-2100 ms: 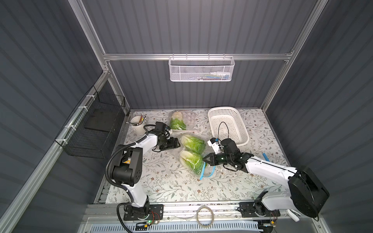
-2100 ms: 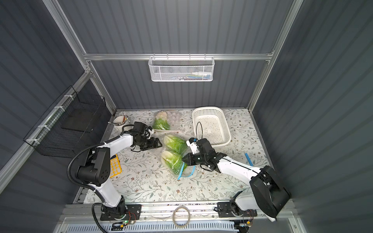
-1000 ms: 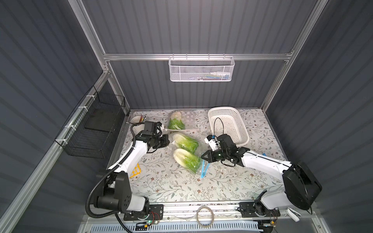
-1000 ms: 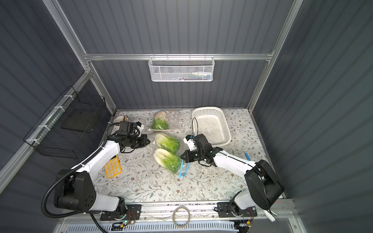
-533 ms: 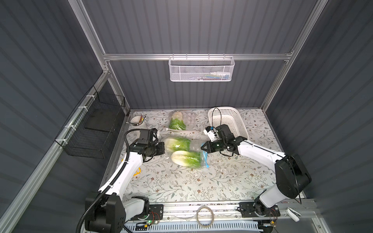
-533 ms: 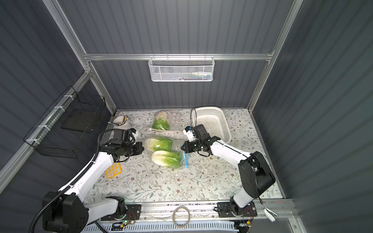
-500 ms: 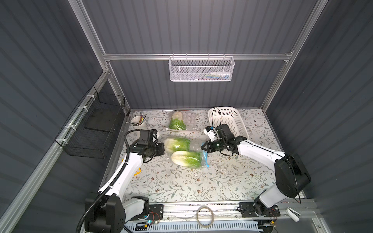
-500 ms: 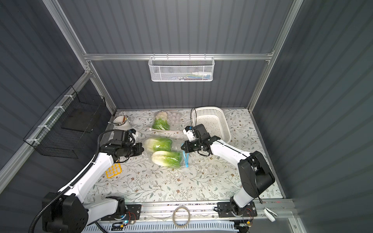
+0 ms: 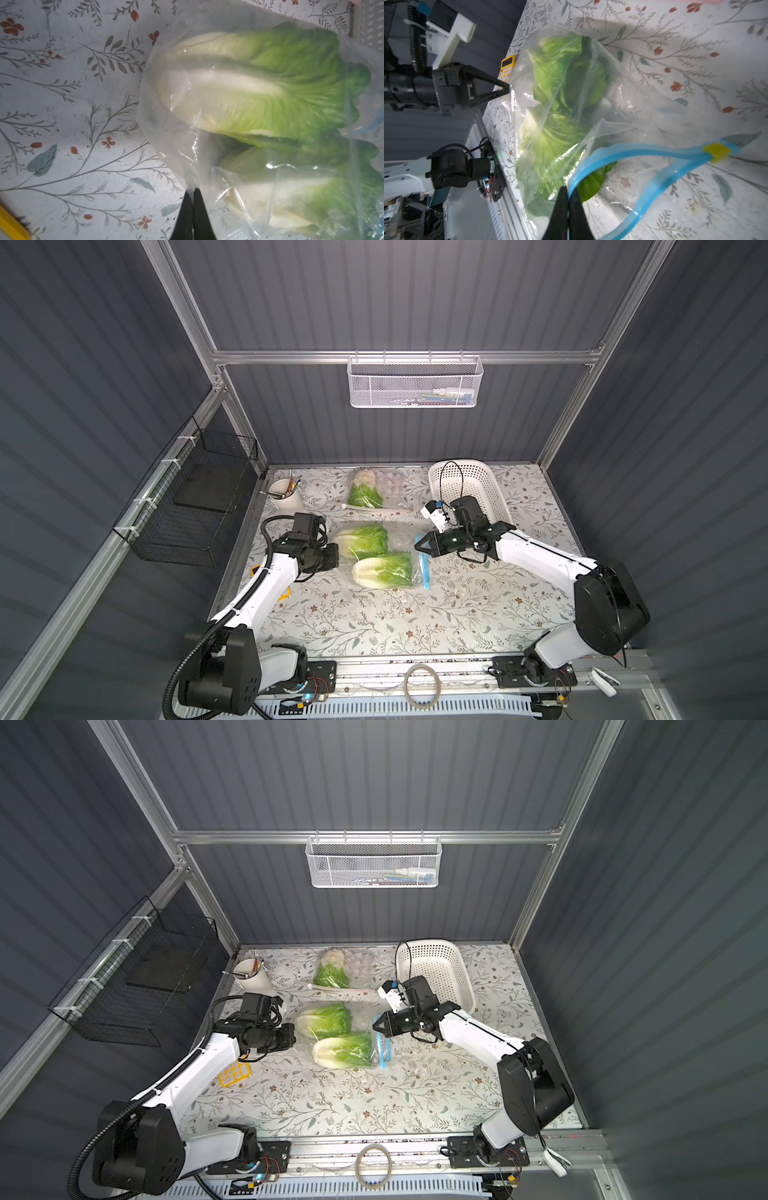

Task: Open the zip-top bag and take out the chinese cabbages
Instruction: Adjust the zipper food storage bag at the center of the board, then pick up the Chinese cabbage from the zipper food storage bag.

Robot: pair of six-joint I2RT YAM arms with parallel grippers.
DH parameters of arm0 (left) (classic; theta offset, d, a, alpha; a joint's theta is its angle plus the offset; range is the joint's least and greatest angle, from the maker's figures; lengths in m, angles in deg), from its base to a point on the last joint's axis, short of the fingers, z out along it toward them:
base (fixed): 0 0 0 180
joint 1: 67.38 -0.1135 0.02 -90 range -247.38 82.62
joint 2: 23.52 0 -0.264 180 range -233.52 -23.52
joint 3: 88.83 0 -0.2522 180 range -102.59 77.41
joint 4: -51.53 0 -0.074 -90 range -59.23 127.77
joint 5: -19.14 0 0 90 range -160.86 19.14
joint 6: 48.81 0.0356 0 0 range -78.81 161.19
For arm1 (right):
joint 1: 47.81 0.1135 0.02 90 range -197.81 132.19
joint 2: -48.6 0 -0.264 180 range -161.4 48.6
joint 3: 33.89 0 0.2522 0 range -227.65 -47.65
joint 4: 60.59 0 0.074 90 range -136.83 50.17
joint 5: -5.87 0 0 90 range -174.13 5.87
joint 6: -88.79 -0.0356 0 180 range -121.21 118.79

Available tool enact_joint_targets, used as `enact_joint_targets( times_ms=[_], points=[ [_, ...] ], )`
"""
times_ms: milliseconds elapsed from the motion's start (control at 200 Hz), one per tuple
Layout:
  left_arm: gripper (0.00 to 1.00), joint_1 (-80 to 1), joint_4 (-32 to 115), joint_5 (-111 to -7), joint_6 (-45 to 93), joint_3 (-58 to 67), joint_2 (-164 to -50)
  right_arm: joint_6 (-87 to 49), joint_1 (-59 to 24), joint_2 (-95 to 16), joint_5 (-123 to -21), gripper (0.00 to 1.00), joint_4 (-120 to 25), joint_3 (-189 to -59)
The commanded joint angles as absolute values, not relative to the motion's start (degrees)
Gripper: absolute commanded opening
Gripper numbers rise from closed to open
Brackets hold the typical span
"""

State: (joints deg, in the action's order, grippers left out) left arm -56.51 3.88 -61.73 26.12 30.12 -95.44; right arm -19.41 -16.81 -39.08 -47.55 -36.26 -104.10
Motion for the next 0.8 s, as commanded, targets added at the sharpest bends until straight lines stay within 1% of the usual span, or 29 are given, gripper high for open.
enact_joint_targets(
  times_ms=[0,75,125,200,325,445,485,515,610,675,765,795],
  points=[
    [0.00,-56.8,2.5,-62.4,26.4,30.0,-95.8,-20.3,-17.1,-37.9,-41.6,0.12,-38.9,-101.9],
    [0.00,-56.9,2.2,-62.9,26.5,29.9,-96.2,-20.7,-17.2,-37.4,-41.6,0.17,-38.9,-101.1],
    [0.00,-56.9,2.2,-62.6,26.5,29.9,-96.4,-20.9,-17.2,-36.9,-41.7,0.28,-38.8,-100.6],
    [0.00,-56.8,2.3,-62.4,26.5,29.9,-96.8,-21.4,-17.3,-35.4,-42.6,0.36,-38.4,-99.8],
    [0.00,-56.9,2.4,-61.6,26.4,29.9,-98.2,-22.4,-17.8,-31.1,-44.2,0.43,-38.1,-97.3],
    [0.00,-56.8,2.4,-60.5,26.3,29.6,-100.1,-23.9,-18.6,-26.5,-46.1,0.45,-38.8,-93.7],
    [0.00,-56.8,2.4,-60.2,26.2,29.5,-100.8,-24.8,-18.8,-25.4,-46.8,0.43,-39.7,-92.2],
    [0.00,-56.8,2.4,-60.1,26.2,29.4,-101.1,-25.6,-19.0,-24.6,-47.0,0.39,-40.5,-91.2],
    [0.00,-56.8,2.4,-59.7,26.2,29.2,-101.8,-28.4,-19.4,-24.0,-47.3,0.19,-43.9,-88.1],
    [0.00,-56.8,2.4,-59.5,26.1,29.3,-102.0,-30.5,-19.5,-25.0,-46.7,0.09,-46.9,-86.7],
    [0.00,-56.9,2.4,-59.6,26.1,29.2,-102.1,-33.1,-19.4,-28.1,-44.6,0.00,-50.8,-86.0],
    [0.00,-56.8,2.4,-59.5,26.2,29.2,-102.1,-33.8,-19.4,-29.3,-43.8,0.00,-51.9,-86.1]
  ],
)
